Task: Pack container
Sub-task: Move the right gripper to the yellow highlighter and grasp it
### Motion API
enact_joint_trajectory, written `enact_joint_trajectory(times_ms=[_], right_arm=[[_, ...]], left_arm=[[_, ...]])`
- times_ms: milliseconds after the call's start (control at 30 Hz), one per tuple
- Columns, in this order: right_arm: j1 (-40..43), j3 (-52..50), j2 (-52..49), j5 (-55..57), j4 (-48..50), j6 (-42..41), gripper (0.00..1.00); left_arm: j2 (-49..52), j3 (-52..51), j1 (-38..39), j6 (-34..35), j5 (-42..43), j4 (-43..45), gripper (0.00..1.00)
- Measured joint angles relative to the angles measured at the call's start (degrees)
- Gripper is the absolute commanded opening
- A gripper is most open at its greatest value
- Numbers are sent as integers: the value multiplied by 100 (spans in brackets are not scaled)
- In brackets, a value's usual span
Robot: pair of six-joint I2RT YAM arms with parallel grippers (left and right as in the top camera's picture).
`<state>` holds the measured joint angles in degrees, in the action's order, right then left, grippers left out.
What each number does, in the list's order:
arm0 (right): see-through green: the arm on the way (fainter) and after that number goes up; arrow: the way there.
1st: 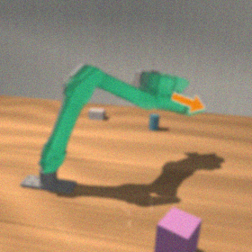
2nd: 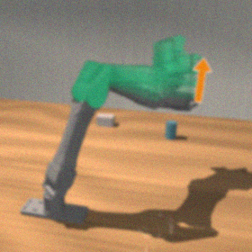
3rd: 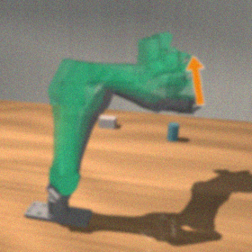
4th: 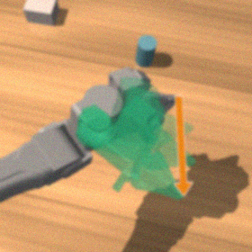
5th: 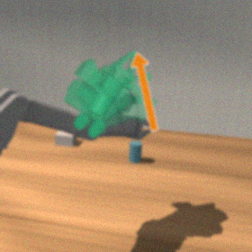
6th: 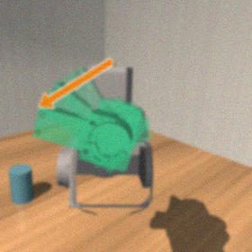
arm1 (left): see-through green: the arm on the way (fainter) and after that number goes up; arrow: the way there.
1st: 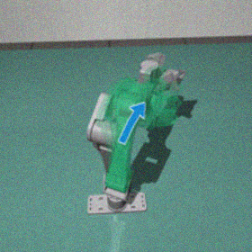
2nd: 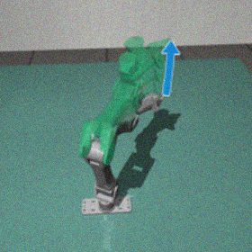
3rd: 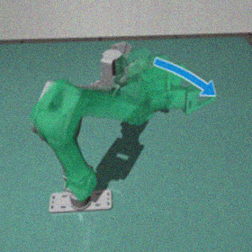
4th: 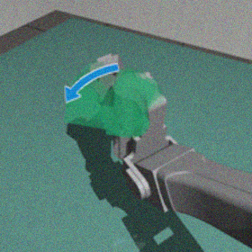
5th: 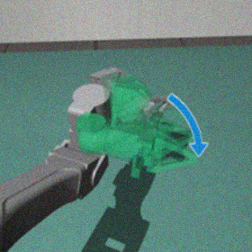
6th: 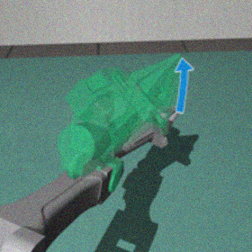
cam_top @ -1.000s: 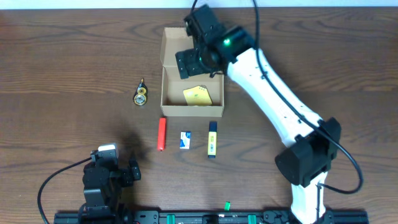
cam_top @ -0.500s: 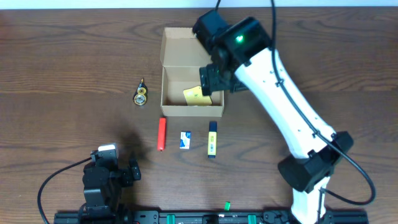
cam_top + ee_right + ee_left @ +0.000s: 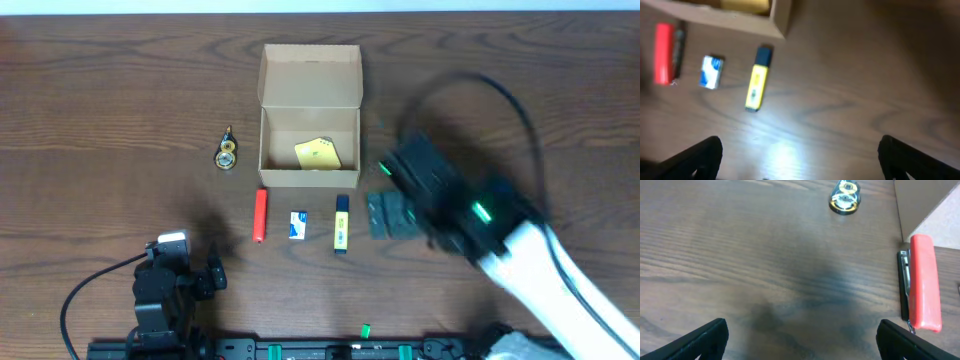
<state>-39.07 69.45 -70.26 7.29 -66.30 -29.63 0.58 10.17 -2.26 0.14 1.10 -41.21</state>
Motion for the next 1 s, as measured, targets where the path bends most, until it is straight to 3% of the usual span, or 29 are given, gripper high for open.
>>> enact_joint_trajectory(times_ms=[133,300,433,600,833,1000], right_arm=[[-162,-2015,1279,-382,1488,-715,99],[-577,-3134,807,-562,2483,-1862,99],[-824,-3012,-105,-590,2859,-2404,99],[-863,-2129,-1305,-511,2380,-2481,99],[-863,-927,-2188,-125,1910,-2411,99],[-863,-804,-2682,-37,1810,-2507,99]], left_arm=[[0,-4,0,0,2,7,95],[0,-4,0,0,0,9,95],[0,-4,0,0,0,11,95],[0,-4,0,0,0,9,95],[0,-4,0,0,0,11,95],[0,-4,0,0,0,9,95]])
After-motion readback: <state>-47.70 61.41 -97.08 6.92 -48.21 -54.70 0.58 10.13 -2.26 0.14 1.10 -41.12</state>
